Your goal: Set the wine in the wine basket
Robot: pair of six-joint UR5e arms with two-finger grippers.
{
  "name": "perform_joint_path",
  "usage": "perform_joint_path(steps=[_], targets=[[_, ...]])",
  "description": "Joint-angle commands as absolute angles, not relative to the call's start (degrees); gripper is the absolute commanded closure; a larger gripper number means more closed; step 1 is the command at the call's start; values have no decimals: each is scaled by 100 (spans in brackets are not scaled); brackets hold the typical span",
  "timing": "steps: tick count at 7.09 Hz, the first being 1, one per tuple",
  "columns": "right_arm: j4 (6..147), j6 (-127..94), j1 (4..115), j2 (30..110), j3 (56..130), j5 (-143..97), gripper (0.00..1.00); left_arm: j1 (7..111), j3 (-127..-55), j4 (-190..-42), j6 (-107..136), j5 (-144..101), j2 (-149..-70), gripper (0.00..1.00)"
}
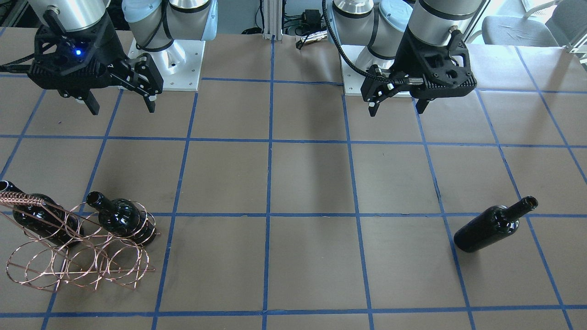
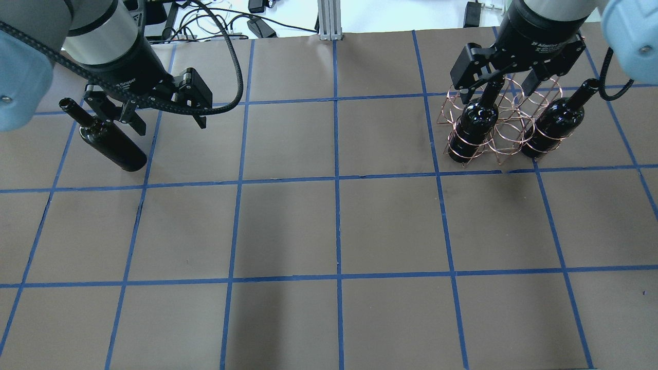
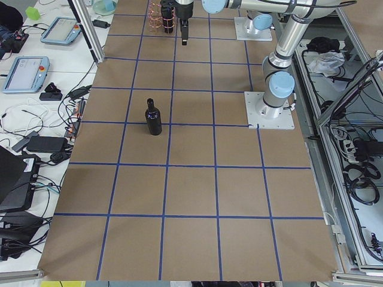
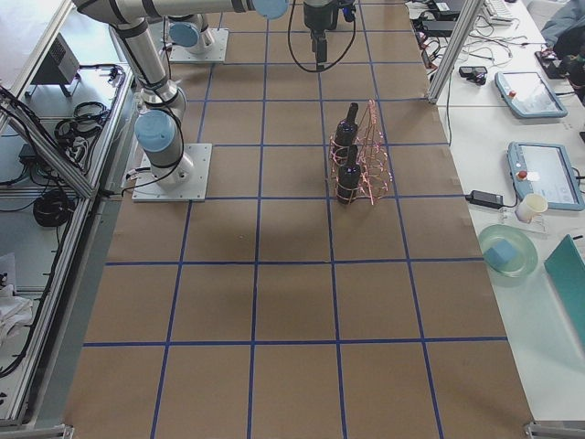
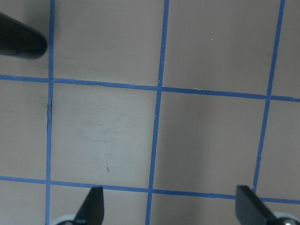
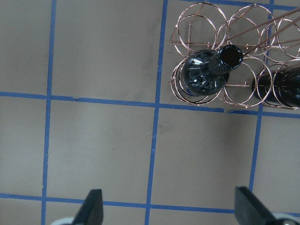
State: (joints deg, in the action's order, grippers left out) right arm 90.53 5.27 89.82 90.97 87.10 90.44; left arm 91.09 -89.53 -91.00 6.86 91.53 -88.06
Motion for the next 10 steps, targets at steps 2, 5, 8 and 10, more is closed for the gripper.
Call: perform_joint_path(steps=[2,5,8,10], targets=[[9053,527,8982,9097,8710,9044,1,8983,-8956,-9149,686,9272,-8807,0],[9053,527,8982,9097,8710,9044,1,8965,-8965,-9149,677,9272,-8815,0],[9053,527,8982,9097,8710,9044,1,7793,-8772,-9070,-585,9185,-8920,0],[9053,527,8982,9097,8710,9044,1,6825,-8492,-8756,-1963,9150,-9157,0]])
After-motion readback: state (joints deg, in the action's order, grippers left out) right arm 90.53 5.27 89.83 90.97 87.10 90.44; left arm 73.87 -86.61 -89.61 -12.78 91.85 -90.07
